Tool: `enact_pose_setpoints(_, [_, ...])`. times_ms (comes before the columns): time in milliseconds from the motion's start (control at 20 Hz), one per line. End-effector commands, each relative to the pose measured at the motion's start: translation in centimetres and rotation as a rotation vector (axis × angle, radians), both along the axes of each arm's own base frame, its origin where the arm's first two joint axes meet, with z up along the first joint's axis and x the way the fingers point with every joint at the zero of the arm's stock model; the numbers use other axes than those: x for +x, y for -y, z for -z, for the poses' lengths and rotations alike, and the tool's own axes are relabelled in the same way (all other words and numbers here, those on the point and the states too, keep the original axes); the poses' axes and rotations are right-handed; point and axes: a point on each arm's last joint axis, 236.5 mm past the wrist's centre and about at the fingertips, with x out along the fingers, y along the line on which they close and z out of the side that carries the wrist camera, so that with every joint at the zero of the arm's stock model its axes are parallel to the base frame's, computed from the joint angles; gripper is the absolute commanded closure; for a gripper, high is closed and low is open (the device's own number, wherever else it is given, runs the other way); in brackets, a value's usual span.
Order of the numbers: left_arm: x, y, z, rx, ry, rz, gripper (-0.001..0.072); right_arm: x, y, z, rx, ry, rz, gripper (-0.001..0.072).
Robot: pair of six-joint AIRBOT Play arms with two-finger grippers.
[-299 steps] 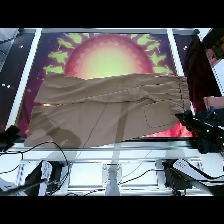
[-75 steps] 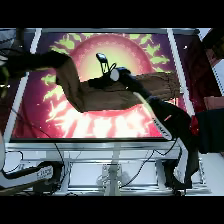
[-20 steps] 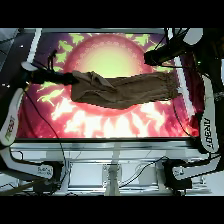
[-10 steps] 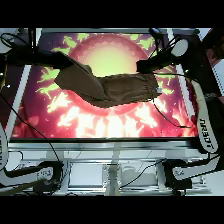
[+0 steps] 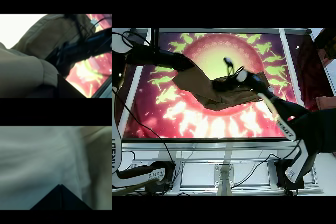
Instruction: Fold the clothes and pants, and hang the long-sleeved shirts on hangers.
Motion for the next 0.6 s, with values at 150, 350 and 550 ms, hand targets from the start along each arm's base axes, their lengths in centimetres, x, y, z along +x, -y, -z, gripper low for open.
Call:
enact_pose_setpoints(150, [0.2, 1.5, 2.2, 0.001, -0.051, 0.032, 0.0686, -3.9, -7.7, 2.2, 0.065, 0.000, -0.031, 0.0684])
enact_pose_setpoints(350, [0.0, 3.5, 4.6, 0.008, -0.104, 0.077, 0.0686, -3.5, -3.8, 3.4, -0.070, 0.010, -0.096, 0.0684])
enact_pose_setpoints(550, [0.5, 8.3, 6.8, -0.061, -0.138, 0.112, 0.0686, -1.9, 5.5, 2.3, -0.250, -0.038, -0.112, 0.0683])
